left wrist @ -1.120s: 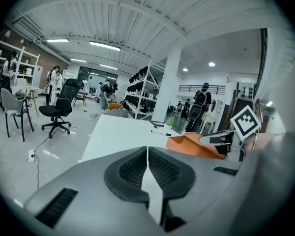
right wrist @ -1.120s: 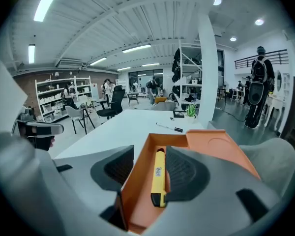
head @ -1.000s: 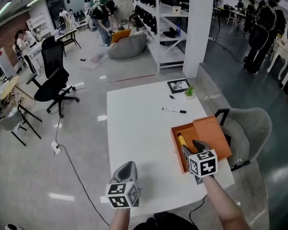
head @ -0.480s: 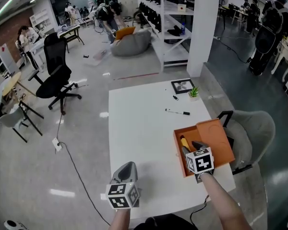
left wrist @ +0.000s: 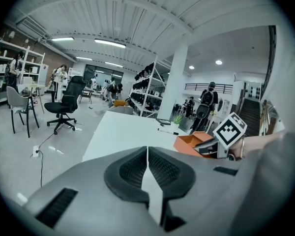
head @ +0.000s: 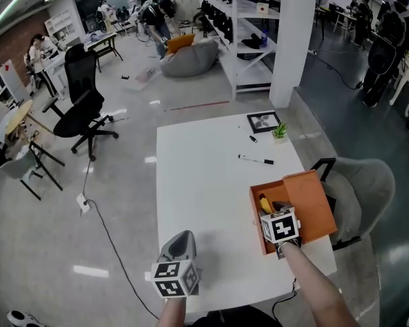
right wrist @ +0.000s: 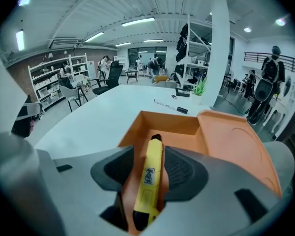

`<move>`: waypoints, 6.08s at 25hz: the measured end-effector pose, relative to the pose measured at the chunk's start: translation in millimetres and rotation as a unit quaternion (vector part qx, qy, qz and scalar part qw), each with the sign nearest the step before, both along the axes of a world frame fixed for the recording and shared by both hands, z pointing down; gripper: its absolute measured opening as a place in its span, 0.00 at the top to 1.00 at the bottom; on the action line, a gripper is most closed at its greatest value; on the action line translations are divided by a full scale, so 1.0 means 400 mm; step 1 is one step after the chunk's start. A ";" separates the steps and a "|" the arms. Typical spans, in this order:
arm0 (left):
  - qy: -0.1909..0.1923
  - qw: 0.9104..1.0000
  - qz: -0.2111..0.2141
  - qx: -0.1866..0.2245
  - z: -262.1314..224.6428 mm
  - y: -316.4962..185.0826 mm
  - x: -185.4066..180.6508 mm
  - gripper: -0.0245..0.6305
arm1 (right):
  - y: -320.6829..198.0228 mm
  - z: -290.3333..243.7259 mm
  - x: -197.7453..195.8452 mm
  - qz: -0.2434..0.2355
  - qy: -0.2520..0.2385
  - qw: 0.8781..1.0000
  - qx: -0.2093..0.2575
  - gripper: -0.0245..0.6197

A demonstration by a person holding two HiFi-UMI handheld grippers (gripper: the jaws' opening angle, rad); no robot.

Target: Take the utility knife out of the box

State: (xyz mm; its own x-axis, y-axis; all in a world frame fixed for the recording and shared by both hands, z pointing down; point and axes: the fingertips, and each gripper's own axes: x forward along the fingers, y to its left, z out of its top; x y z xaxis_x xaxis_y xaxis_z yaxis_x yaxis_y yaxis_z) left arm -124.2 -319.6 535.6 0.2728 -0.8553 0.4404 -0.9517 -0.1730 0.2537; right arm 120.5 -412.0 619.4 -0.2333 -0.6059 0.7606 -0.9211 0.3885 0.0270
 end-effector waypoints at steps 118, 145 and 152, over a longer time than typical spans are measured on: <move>-0.007 0.999 0.008 0.042 -0.088 0.255 -0.049 0.94 | 0.467 -0.372 -0.213 0.013 -0.214 0.960 0.182 0.79; -0.008 0.999 0.016 0.040 -0.085 0.260 -0.044 0.94 | 0.507 -0.308 -0.239 -0.006 -0.183 0.970 0.162 0.79; -0.006 0.999 0.015 0.041 -0.085 0.248 -0.045 0.94 | 0.501 -0.300 -0.242 -0.007 -0.180 0.971 0.158 0.79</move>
State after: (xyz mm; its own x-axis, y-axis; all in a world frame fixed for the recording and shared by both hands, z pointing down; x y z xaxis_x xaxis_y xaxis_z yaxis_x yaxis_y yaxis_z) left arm -142.3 -220.4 501.7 0.2944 -0.8802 0.3721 -0.9485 -0.2213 0.2268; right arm 23.7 -211.6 499.4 -0.4597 -0.7903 0.4051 -0.8874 0.4261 -0.1759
